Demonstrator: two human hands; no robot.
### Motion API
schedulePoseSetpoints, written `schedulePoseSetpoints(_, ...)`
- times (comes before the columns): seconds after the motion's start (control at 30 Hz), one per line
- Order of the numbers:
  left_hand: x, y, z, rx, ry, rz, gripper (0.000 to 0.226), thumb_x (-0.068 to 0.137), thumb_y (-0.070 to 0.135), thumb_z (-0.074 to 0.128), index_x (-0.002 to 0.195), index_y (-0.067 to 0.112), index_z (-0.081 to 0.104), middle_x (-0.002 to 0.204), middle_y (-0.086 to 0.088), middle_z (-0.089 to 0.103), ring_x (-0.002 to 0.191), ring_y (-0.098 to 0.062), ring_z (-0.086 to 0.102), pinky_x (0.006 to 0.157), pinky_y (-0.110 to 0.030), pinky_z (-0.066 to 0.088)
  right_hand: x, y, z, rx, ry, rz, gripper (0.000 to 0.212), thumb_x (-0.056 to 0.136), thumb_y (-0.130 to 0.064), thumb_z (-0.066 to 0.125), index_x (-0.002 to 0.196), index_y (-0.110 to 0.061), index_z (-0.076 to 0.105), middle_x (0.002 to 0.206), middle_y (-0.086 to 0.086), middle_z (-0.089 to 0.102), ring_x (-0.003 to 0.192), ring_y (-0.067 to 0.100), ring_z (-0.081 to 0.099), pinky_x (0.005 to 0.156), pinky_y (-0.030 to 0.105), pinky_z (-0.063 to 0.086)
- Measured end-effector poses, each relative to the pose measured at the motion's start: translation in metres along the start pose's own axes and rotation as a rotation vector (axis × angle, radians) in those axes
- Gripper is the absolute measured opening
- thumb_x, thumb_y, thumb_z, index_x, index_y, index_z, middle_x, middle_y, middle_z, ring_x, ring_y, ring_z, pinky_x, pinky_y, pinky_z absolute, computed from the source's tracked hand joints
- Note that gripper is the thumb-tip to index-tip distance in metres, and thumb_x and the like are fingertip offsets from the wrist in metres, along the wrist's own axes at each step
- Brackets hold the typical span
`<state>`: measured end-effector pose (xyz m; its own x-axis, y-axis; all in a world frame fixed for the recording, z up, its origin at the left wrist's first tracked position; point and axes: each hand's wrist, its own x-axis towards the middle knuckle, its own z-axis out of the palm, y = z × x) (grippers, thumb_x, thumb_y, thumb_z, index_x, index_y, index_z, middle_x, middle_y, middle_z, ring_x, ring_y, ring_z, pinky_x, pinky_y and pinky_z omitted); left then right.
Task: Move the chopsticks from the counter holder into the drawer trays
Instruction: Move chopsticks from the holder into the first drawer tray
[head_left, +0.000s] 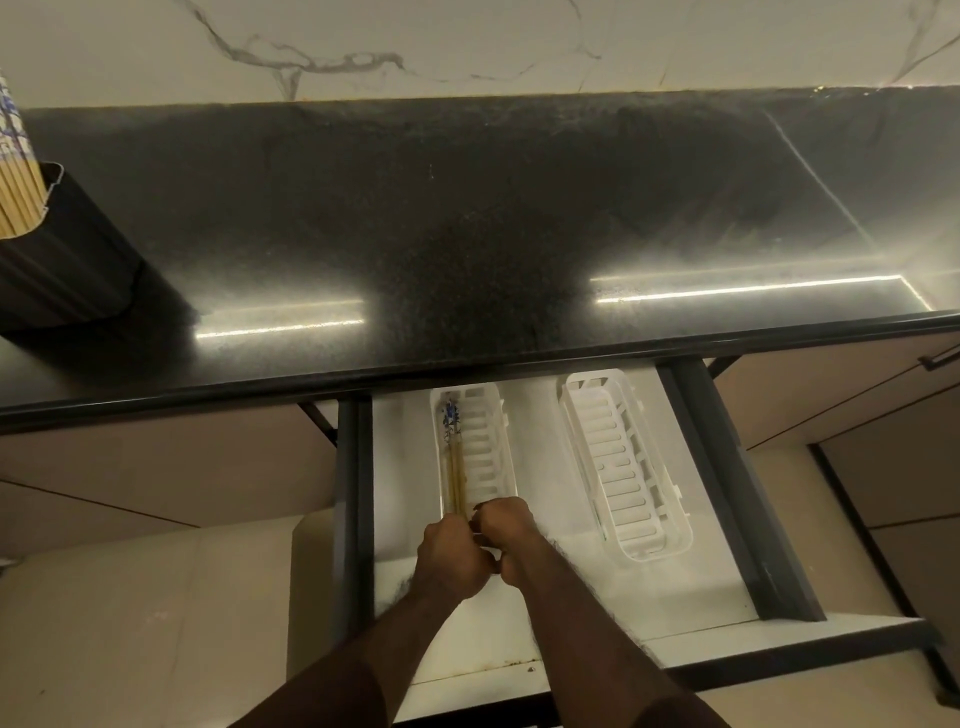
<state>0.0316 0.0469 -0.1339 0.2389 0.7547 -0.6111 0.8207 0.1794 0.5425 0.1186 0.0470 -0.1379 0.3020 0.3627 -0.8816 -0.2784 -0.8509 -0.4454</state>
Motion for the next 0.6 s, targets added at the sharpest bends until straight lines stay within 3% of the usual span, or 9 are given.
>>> schedulePoseSetpoints(0.13, 0.001, -0.004, 0.001, -0.044, 0.006, -0.004, 0.037, 0.082, 0.022, 0.073, 0.113, 0.006, 0.062, 0.109, -0.008, 0.07, 0.099, -0.026, 0.068, 0.087, -0.032, 0.057, 0.004, 0.001, 0.002, -0.11, -0.012, -0.085, 0.031, 0.093, -0.006, 0.051, 0.121, -0.01, 0.063, 0.11, 0.01, 0.067, 0.103, 0.029, 0.065, 0.077, 0.04, 0.057)
schedulePoseSetpoints(0.27, 0.001, -0.008, -0.004, -0.092, 0.152, -0.014, 0.02, 0.089, 0.017, 0.064, 0.104, 0.005, 0.07, 0.096, -0.009, 0.073, 0.087, -0.023, 0.07, 0.081, -0.027, 0.057, 0.01, 0.002, 0.007, -0.431, 0.072, -0.266, 0.044, 0.086, -0.01, 0.061, 0.129, -0.018, 0.059, 0.125, 0.01, 0.063, 0.113, 0.027, 0.062, 0.096, 0.038, 0.054)
schedulePoseSetpoints(0.37, -0.002, -0.01, -0.012, -0.193, 0.24, -0.046, 0.016, 0.086, 0.005, 0.065, 0.1, 0.005, 0.073, 0.094, -0.01, 0.074, 0.084, -0.024, 0.071, 0.082, -0.03, 0.057, 0.009, -0.004, 0.012, -0.66, 0.153, -0.459, 0.036, 0.091, -0.013, 0.058, 0.127, -0.017, 0.061, 0.126, 0.006, 0.065, 0.115, 0.025, 0.062, 0.095, 0.028, 0.049)
schedulePoseSetpoints(0.47, -0.003, -0.018, -0.018, -0.33, 0.282, -0.071, 0.019, 0.082, 0.0, 0.065, 0.099, 0.003, 0.073, 0.089, -0.01, 0.074, 0.079, -0.024, 0.072, 0.081, -0.042, 0.06, 0.009, -0.008, 0.016, -0.83, 0.199, -0.617, 0.026, 0.095, -0.015, 0.053, 0.118, -0.011, 0.065, 0.117, 0.009, 0.069, 0.106, 0.027, 0.066, 0.089, 0.031, 0.051)
schedulePoseSetpoints(0.6, -0.006, -0.023, -0.024, -0.423, 0.283, -0.084, 0.018, 0.081, -0.003, 0.066, 0.096, 0.005, 0.073, 0.083, -0.006, 0.073, 0.074, -0.02, 0.073, 0.075, -0.036, 0.062, 0.016, -0.008, 0.018, -0.941, 0.196, -0.683, 0.023, 0.096, -0.015, 0.051, 0.113, -0.008, 0.064, 0.112, 0.013, 0.069, 0.101, 0.032, 0.067, 0.085, 0.035, 0.054)
